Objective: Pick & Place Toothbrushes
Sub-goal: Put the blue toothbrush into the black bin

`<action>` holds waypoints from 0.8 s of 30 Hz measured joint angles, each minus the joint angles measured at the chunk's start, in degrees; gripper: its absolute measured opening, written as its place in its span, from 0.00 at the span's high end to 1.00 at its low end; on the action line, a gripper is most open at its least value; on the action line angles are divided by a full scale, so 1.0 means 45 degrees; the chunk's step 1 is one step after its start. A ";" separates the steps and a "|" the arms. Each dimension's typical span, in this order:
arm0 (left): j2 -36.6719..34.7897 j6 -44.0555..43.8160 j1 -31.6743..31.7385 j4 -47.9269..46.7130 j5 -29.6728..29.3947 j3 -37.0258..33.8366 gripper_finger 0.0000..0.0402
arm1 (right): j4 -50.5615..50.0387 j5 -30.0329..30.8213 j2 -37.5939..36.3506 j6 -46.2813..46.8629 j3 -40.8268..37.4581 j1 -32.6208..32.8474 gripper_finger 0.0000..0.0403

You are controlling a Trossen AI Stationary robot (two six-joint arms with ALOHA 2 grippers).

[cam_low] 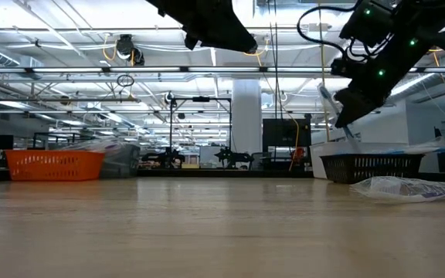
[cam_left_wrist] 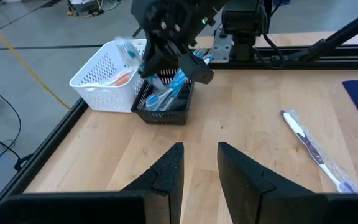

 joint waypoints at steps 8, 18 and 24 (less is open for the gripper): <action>0.0000 0.0001 0.0044 0.0005 -0.0002 0.0000 0.75 | -0.1634 0.0063 -0.0361 -0.0494 0.1290 -0.0075 0.97; 0.0000 0.0001 0.0044 0.0029 -0.0002 0.0000 0.75 | -0.7319 -0.1921 -0.0017 0.0426 0.4614 -0.0702 0.97; 0.0000 -0.0021 0.0044 0.0029 -0.0002 0.0000 0.75 | -1.0775 -0.4258 0.1253 0.0832 0.5855 -0.1816 0.97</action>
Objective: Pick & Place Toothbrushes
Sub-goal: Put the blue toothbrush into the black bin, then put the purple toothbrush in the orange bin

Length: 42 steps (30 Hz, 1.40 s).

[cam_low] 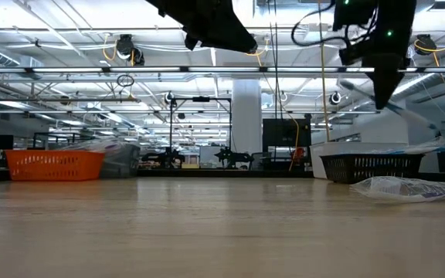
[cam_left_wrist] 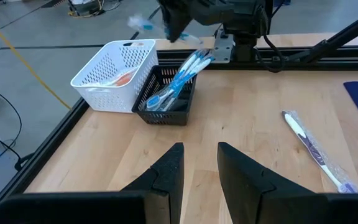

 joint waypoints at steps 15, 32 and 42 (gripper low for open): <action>0.0000 0.0017 0.0000 -0.0002 0.0000 0.0000 0.75 | -0.1736 -0.2765 0.2854 -0.2682 0.0745 -0.2913 0.97; 0.0000 0.0143 0.0170 -0.0019 0.0000 0.0000 0.75 | -0.0714 -0.3015 0.3620 -0.4078 0.0745 -0.3772 0.73; 0.0000 0.0134 0.0219 -0.0083 0.0000 0.0000 0.75 | -0.0422 -0.5430 0.3515 -0.3938 0.0745 -0.3470 0.71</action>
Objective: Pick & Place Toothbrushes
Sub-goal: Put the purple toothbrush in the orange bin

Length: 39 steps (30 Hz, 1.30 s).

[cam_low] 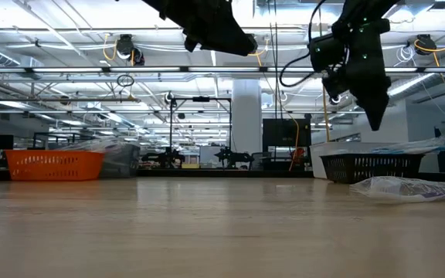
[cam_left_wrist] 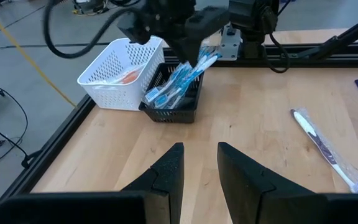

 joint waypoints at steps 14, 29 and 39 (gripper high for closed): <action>0.0005 -0.0180 0.0000 -0.0905 0.0002 -0.0005 0.75 | 0.1762 -0.2252 -0.0595 0.2388 -0.0047 0.4780 0.72; 0.0005 -0.0403 -0.0141 -0.1262 0.0004 -0.0005 0.75 | 0.5806 -0.0385 -0.0595 0.3759 -0.1614 1.0989 0.76; 0.0005 -0.0427 -0.0141 -0.1257 0.0003 -0.0005 0.75 | 0.9010 -0.0144 -0.0590 0.5398 -0.4246 1.2508 0.78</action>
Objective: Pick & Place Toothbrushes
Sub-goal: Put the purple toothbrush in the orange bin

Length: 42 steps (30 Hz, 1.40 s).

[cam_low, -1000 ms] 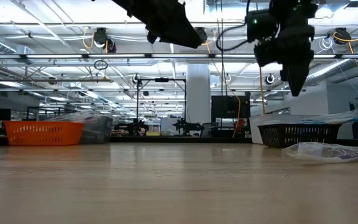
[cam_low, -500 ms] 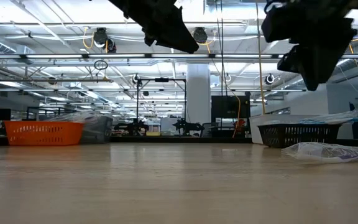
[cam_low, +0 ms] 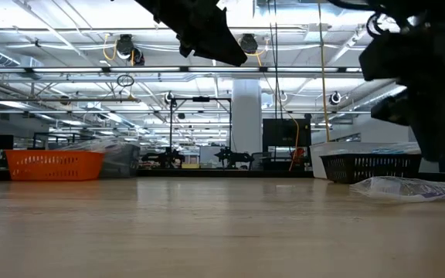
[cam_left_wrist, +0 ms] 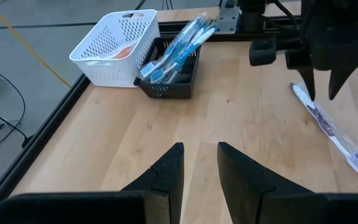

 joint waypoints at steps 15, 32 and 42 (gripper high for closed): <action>0.0000 -0.0076 0.0005 0.0000 0.0002 0.0000 0.75 | 0.2081 0.0643 0.0000 0.0361 -0.1691 0.0645 0.78; 0.0000 -0.0073 0.0005 0.0005 -0.0002 0.0000 0.75 | 0.4171 0.0954 -0.0046 0.1259 -0.3119 0.0975 0.96; 0.0000 -0.0068 0.0005 0.0123 0.0002 0.0000 0.75 | 0.3085 0.2758 -0.0502 0.0463 -0.2160 0.0802 1.00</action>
